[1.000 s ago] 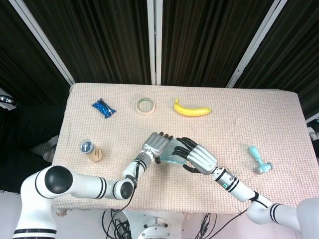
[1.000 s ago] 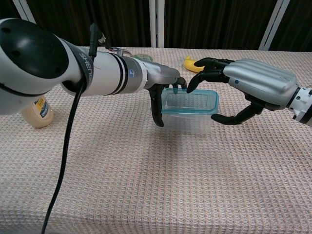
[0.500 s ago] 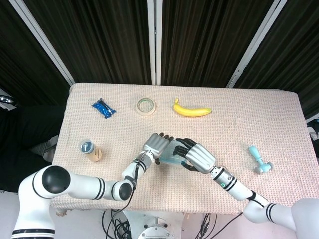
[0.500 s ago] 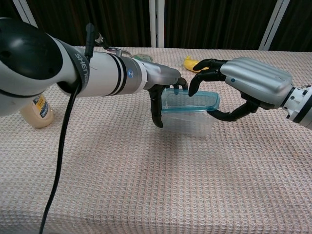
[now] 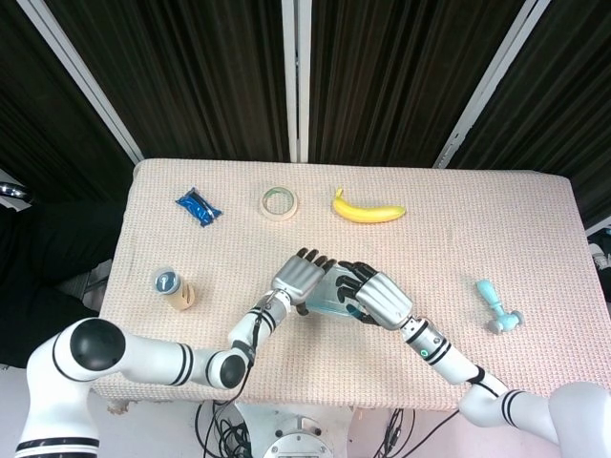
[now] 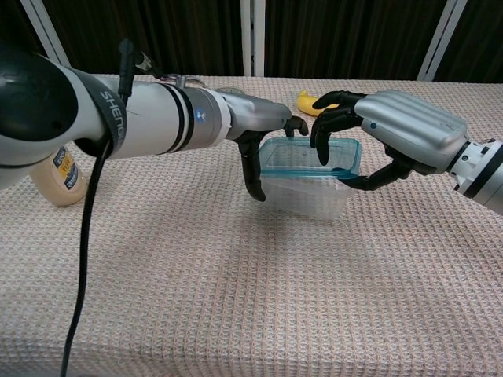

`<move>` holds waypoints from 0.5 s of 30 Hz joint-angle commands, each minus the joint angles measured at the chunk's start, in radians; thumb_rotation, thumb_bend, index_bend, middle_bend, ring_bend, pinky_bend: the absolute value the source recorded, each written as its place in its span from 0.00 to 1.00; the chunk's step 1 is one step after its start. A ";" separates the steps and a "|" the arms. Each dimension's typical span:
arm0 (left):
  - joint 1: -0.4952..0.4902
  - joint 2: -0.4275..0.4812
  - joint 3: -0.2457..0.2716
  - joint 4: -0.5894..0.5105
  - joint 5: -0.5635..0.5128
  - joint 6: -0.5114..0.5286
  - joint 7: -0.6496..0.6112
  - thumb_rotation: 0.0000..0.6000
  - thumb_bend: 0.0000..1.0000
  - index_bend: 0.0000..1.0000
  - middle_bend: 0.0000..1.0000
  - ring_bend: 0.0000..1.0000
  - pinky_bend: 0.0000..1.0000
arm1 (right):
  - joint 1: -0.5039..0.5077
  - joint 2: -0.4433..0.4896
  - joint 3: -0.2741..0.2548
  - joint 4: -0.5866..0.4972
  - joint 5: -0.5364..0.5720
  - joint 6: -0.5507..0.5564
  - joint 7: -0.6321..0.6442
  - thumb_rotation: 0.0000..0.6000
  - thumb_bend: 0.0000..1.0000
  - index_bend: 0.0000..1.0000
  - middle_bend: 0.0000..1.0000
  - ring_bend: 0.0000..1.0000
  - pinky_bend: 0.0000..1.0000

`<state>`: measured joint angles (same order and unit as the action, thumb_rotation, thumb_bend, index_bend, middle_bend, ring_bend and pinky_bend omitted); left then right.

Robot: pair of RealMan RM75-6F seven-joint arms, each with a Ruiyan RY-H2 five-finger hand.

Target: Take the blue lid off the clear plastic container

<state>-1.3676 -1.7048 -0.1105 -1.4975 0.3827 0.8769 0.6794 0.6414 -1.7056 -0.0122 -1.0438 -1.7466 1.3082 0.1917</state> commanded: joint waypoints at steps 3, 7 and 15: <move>0.034 0.014 0.012 -0.033 0.044 0.048 0.002 1.00 0.04 0.03 0.02 0.00 0.05 | -0.009 -0.034 0.016 0.045 -0.002 0.051 0.010 1.00 0.30 0.65 0.38 0.14 0.25; 0.062 0.036 0.023 -0.061 0.083 0.080 0.001 1.00 0.04 0.03 0.02 0.00 0.05 | -0.010 -0.058 0.025 0.081 -0.006 0.081 0.014 1.00 0.29 0.75 0.42 0.16 0.25; 0.152 0.097 0.058 -0.104 0.184 0.155 -0.024 1.00 0.04 0.02 0.02 0.00 0.04 | -0.009 -0.125 0.048 0.170 -0.012 0.158 0.040 1.00 0.29 0.85 0.46 0.17 0.25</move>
<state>-1.2275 -1.6191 -0.0610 -1.5940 0.5554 1.0212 0.6602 0.6319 -1.8145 0.0290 -0.8919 -1.7579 1.4508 0.2223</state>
